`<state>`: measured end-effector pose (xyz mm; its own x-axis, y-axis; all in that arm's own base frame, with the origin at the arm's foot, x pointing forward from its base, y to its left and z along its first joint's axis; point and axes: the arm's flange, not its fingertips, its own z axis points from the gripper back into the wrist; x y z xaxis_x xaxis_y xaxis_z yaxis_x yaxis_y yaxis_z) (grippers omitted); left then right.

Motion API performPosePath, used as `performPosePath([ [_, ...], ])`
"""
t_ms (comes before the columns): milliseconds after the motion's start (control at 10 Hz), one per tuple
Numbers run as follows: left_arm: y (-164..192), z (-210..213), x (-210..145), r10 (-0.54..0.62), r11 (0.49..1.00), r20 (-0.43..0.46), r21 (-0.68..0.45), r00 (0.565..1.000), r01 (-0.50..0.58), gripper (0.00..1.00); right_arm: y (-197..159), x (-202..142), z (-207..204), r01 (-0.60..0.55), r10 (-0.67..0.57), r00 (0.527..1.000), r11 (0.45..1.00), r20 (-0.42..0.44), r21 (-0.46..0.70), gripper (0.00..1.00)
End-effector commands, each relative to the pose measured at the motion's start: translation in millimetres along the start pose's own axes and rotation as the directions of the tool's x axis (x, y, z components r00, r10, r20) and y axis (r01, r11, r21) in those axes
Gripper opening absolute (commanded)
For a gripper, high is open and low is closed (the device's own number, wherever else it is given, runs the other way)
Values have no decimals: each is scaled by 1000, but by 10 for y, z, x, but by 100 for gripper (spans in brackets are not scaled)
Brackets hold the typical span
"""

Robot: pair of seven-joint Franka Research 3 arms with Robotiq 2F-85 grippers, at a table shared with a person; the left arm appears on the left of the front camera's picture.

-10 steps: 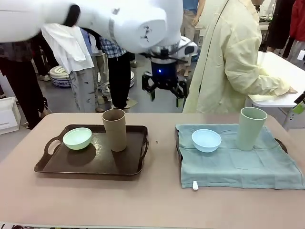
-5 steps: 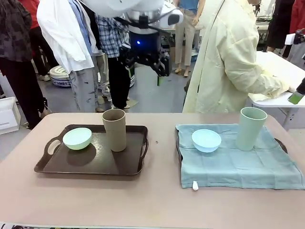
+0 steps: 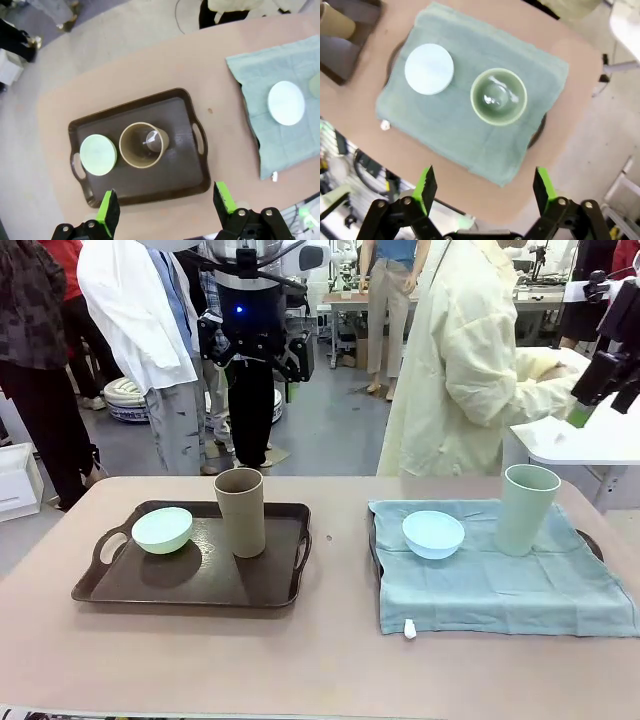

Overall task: Set up a tray with a mat and arrange the tableware.
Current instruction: Place the Picnic Bowl and Reusable plastic cup back onto the Handle tray in front of the human's position, then pick up the Picnic Bowl and Reusable plastic cup from the Handle tray in front of the human's position and hold them in the air.

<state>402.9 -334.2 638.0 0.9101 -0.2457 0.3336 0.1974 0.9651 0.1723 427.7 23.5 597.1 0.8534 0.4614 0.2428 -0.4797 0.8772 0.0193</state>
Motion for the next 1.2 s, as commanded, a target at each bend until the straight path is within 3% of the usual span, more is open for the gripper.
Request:
performPosePath([
  [0, -85, 64, 3, -23, 1000, 13, -9, 1000, 23, 98, 30, -95, 83, -12, 12, 1000, 999, -10, -36, 100],
  [1100, -85, 64, 3, -23, 1000, 13, -9, 1000, 23, 98, 30, -95, 83, -12, 12, 1000, 999, -10, -36, 100],
])
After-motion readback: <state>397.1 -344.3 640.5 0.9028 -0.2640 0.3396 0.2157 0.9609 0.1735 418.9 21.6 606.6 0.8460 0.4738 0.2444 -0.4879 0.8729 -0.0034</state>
